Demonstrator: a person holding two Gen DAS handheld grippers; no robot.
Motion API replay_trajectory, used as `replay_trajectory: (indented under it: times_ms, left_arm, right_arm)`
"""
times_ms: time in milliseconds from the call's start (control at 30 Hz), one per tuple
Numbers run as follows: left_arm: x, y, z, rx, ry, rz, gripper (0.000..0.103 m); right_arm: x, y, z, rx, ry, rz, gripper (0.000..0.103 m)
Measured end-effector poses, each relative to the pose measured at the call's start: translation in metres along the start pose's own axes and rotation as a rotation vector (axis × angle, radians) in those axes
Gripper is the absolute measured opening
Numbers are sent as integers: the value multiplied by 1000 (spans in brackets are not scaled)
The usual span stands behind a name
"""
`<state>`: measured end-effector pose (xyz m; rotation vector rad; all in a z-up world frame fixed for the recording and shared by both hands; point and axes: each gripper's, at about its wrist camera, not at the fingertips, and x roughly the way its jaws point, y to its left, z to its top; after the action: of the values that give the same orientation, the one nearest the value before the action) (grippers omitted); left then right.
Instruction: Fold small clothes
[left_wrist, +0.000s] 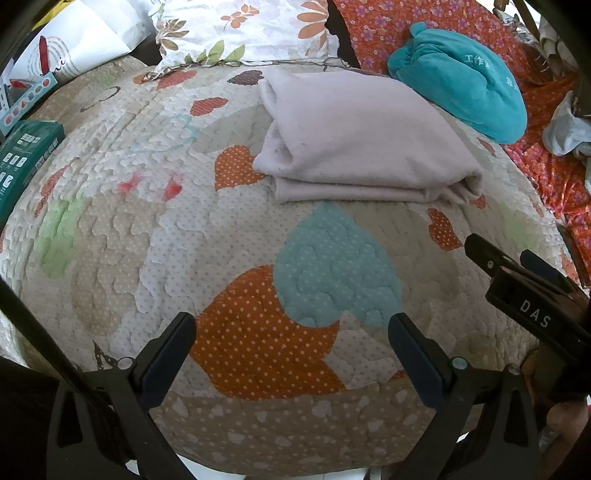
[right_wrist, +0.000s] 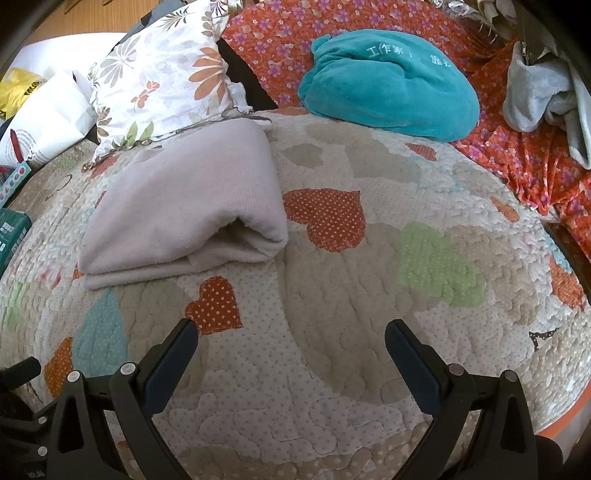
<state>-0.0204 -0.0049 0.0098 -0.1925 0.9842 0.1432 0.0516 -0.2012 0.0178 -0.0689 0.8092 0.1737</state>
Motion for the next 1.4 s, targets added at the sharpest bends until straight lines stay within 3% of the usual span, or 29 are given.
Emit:
replay_trajectory:
  times_ms: [867,1400]
  left_arm:
    - [0,1,0,8,-10,19,103]
    - [10,10,-2,-21,30,25,103]
  right_arm:
    - [-2,5,-1,-13,-11,-6,103]
    - [-8,12,-3,-30,-25,6,103]
